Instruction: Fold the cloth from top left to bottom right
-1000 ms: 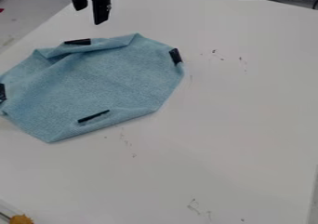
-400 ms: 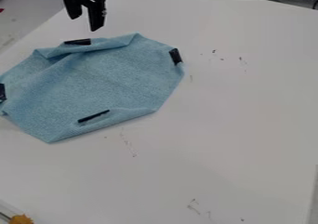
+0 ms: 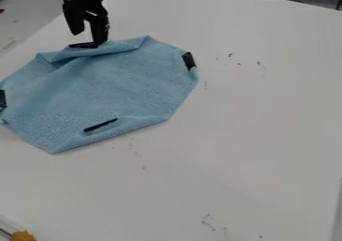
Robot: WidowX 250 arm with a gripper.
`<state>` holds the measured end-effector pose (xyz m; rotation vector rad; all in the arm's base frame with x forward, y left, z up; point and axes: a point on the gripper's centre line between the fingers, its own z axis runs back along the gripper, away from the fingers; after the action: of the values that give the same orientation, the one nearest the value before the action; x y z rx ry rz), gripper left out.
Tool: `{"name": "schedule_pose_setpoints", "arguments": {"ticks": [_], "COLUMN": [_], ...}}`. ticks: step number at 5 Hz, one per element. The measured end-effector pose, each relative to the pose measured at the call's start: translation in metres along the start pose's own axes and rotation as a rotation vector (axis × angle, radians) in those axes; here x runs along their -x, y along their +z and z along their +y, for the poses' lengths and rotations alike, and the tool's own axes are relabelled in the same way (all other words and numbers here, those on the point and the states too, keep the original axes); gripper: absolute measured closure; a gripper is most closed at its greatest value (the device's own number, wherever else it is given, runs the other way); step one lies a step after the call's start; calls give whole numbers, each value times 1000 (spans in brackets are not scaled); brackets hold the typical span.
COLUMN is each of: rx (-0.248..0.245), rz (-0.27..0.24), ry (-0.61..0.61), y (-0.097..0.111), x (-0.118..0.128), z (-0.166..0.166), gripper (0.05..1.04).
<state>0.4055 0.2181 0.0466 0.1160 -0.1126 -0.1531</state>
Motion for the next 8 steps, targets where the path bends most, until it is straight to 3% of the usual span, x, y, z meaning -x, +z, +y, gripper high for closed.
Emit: {"name": "schedule_pose_setpoints", "arguments": {"ticks": [1,3,4,5,6,8], "rx": [14,29,31,46,47,39], "rz": [1,6,10,19,18,14], "ry": [2,17,26,28,30,17], "y": [-6,-15,-17,-21,-21,-21], "x": [2,6,8,9,10,10], "z": [-1,0,1,-1,0,1], "gripper": [133,680,605,303,159,740]}}
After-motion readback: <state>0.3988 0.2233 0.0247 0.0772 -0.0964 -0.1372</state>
